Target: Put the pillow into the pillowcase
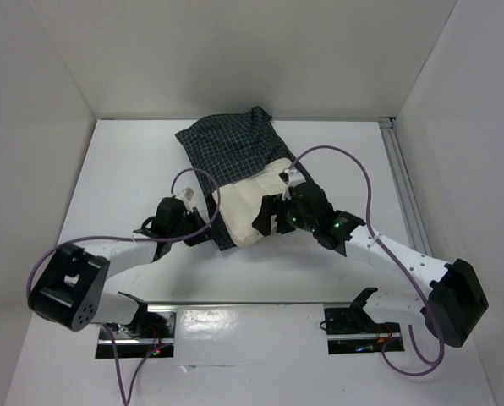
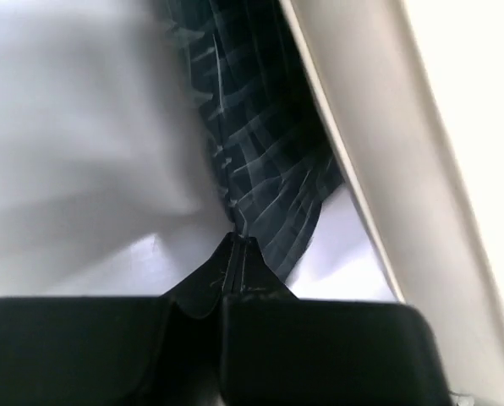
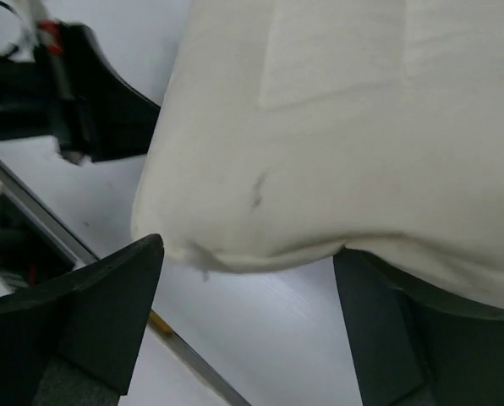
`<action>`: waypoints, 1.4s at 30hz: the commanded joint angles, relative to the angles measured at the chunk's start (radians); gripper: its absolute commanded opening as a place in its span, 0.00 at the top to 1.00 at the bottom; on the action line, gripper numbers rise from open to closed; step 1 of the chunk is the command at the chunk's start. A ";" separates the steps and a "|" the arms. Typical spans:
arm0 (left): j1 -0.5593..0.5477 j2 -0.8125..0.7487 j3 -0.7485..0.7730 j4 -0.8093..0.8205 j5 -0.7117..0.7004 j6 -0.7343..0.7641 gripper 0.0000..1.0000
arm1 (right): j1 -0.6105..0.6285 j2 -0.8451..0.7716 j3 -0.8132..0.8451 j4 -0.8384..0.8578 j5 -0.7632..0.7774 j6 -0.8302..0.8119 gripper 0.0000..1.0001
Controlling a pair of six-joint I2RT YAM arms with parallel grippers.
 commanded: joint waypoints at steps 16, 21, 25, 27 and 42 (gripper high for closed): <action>0.006 -0.213 -0.249 0.332 0.066 -0.151 1.00 | 0.285 0.380 0.454 -0.298 0.425 -0.245 0.13; 0.015 -0.222 -0.269 0.355 0.075 -0.160 1.00 | 0.285 0.579 0.516 -0.235 0.457 -0.282 0.12; 0.015 -0.222 -0.287 0.397 0.085 -0.178 1.00 | 0.285 0.690 0.543 -0.226 0.476 -0.273 0.29; 0.015 -0.222 -0.297 0.397 0.085 -0.178 1.00 | 0.272 0.699 0.554 -0.211 0.451 -0.263 0.61; 0.015 -0.240 -0.053 0.452 0.411 -0.197 1.00 | 0.101 0.548 0.981 -0.036 0.339 -0.299 1.00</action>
